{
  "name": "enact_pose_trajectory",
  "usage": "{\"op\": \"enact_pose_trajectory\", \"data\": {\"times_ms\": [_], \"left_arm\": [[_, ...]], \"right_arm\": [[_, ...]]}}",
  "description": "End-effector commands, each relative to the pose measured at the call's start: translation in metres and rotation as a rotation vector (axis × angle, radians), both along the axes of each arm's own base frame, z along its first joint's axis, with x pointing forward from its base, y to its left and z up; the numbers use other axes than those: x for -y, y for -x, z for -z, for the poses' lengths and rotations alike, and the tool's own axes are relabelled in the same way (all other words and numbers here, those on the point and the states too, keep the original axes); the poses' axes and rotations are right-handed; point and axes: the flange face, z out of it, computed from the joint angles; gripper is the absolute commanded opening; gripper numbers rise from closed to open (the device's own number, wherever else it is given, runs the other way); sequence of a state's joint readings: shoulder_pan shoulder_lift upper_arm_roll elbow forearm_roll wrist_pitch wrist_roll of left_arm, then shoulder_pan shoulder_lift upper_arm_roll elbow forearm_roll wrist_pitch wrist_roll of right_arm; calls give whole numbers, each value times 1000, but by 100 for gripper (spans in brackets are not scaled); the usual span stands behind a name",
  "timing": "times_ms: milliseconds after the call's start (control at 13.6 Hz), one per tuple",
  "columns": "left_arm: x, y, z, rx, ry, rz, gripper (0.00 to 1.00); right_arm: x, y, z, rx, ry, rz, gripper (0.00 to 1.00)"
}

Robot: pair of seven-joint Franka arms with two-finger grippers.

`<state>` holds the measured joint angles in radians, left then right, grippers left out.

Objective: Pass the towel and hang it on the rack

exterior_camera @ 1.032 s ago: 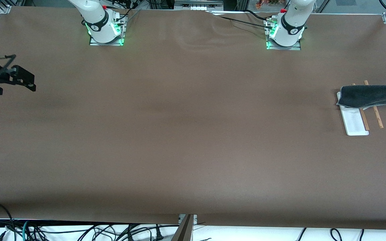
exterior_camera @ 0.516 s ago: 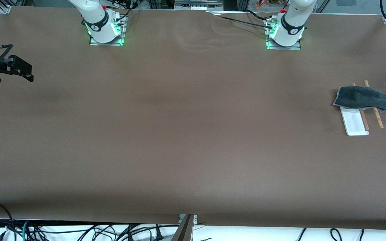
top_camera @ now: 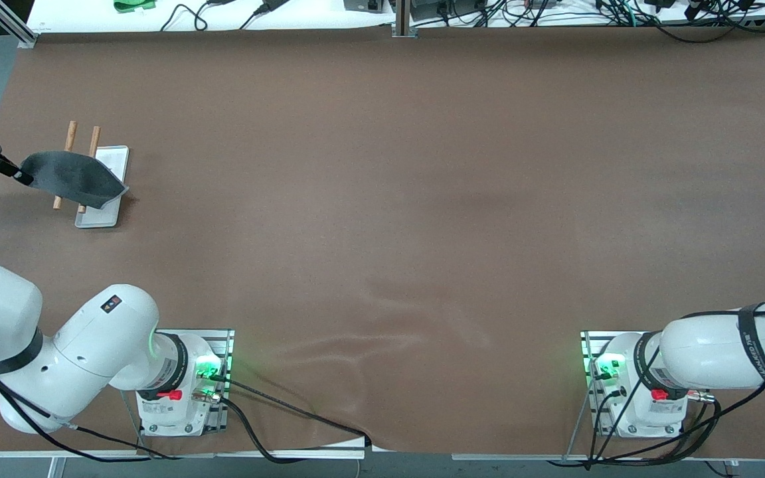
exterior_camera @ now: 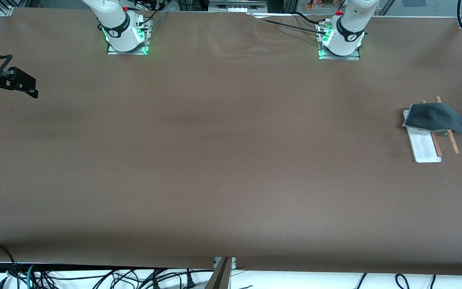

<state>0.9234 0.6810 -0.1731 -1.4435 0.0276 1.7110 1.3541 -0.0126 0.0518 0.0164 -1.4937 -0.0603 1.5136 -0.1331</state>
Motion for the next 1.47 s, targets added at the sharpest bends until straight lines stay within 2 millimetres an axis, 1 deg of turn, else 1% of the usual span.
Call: {"op": "enact_pose_trajectory", "data": {"times_ms": [0,221,295,368,516,663,737,811,884,958,1032,1105,1179,1253,1326,1400], "left_arm": [[-4,-6,-15,13,-28,21,100],[-5,-16,-39,38,-58,29,100],[-1,-20,-52,49,-67,36,100],[5,-24,-74,57,-87,41,100],[35,-42,-117,61,-124,49,100],[83,-60,-160,18,-155,7,100],[235,-107,-239,-46,-260,-102,100],[272,-116,-251,-47,-288,-131,100],[298,-120,-258,-57,-306,-160,100],[308,-120,-260,-72,-305,-182,100],[314,-121,-260,-78,-300,-189,100],[326,-124,-261,-78,-301,-191,100],[342,-127,-262,-80,-305,-206,100],[357,-129,-268,-77,-319,-246,100],[383,-129,-274,-73,-338,-274,100],[404,-131,-277,-69,-350,-294,100]], "right_arm": [[5,10,-2,-45,-6,-4,100],[4,14,-5,-54,-3,11,100],[5,15,-5,-57,-3,14,100],[6,16,-5,-61,-3,17,100],[6,16,-5,-61,-3,17,100],[7,14,-8,-43,4,17,100],[4,-13,14,8,4,4,100],[2,-16,16,16,-1,1,100],[-1,-17,16,16,-8,-4,100],[-4,-17,17,16,-8,-9,100],[-6,-16,17,12,-7,-15,100],[-8,-17,19,7,-9,-20,100],[-10,-17,21,1,-9,-25,100],[-12,-20,27,-10,-7,-31,100],[-13,-21,29,-15,-8,-31,100],[-12,-21,29,-13,-6,-30,100]]}}
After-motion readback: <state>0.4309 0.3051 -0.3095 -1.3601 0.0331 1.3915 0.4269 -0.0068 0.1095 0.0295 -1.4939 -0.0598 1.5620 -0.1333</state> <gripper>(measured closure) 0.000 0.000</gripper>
